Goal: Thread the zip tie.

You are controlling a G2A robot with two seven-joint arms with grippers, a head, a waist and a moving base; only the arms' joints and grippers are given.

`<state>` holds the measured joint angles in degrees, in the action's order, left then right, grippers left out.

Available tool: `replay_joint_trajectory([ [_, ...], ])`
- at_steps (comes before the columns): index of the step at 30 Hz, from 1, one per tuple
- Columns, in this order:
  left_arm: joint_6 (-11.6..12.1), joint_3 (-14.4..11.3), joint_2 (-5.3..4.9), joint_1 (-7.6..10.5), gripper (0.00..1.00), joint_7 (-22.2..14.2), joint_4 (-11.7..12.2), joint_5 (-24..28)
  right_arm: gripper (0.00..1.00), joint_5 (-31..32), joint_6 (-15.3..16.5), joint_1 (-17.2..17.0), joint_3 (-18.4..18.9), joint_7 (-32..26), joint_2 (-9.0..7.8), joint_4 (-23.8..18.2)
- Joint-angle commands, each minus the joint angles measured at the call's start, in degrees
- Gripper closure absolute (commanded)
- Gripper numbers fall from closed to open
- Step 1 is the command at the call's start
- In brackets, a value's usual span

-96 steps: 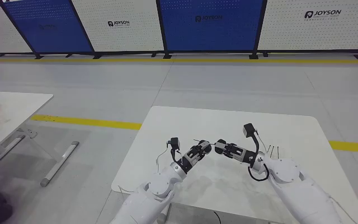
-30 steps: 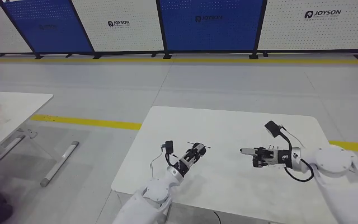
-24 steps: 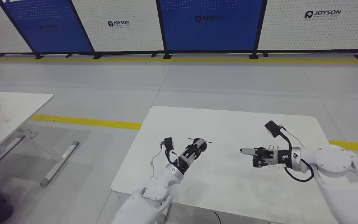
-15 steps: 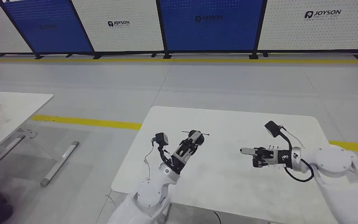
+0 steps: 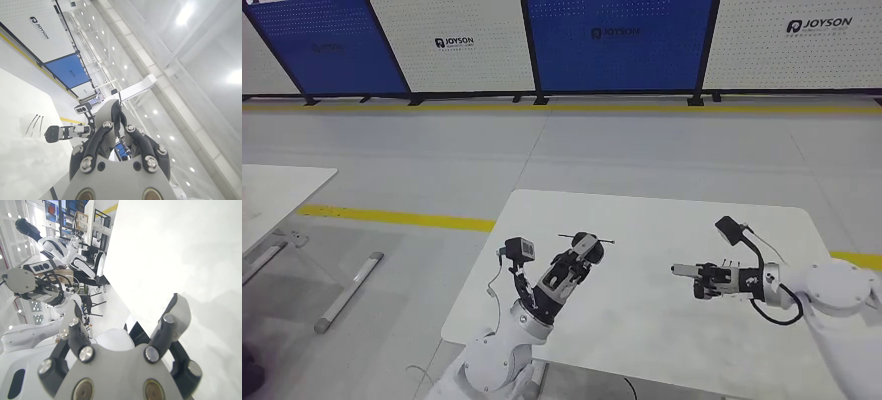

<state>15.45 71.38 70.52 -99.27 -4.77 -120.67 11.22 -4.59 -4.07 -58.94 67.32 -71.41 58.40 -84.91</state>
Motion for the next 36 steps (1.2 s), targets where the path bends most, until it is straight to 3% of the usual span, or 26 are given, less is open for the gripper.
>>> replay_joint_trajectory([
  [1, 0.02, -0.01, 0.0, 0.01, 1.0, 0.0, 0.0, -0.01, 0.0, 0.0, 0.0, 0.0, 0.0, 0.0, 0.0, 0.0],
  [8, -0.07, -0.25, 0.01, 0.12, 1.0, -0.38, -0.21, 0.26, 0.0, 0.0, 0.0, 0.0, 0.0, 0.0, 0.0, 0.0],
  [10, 0.25, -0.39, 0.01, 0.05, 1.0, -1.17, -1.77, 1.77, 0.0, 0.0, 0.0, 0.0, 0.0, 0.0, 0.0, 0.0],
  [14, 2.21, 0.52, -0.2, -2.05, 1.0, -2.71, -5.36, 3.87, 0.0, 0.0, 0.0, 0.0, 0.0, 0.0, 0.0, 0.0],
  [16, 2.94, 1.32, -0.22, -3.22, 1.0, -1.25, -6.29, 3.7, 0.0, 0.0, 0.0, 0.0, 0.0, 0.0, 0.0, 0.0],
  [17, 3.31, 1.64, -0.17, -3.41, 1.0, 0.12, -6.54, 3.26, 0.0, 0.0, 0.0, 0.0, 0.0, 0.0, 0.0, 0.0],
  [24, 3.31, 1.64, -0.17, -3.41, 1.0, 0.12, -6.54, 3.26, 0.0, 0.0, 0.0, 0.0, 0.0, 0.0, 0.0, 0.0],
  [29, -2.64, -0.58, 0.07, 0.12, 1.0, 0.73, -1.52, -0.35, 0.0, 0.0, 0.0, 0.0, 0.0, 0.0, 0.0, 0.0],
  [33, -7.02, -4.03, 0.56, 4.2, 1.0, 1.94, 5.44, -3.59, 0.0, 0.0, 0.0, 0.0, 0.0, 0.0, 0.0, 0.0],
  [36, -8.18, -6.4, 0.97, 6.61, 1.0, 2.95, 10.26, -5.21, 0.0, 0.0, 0.0, 0.0, 0.0, 0.0, 0.0, 0.0],
])
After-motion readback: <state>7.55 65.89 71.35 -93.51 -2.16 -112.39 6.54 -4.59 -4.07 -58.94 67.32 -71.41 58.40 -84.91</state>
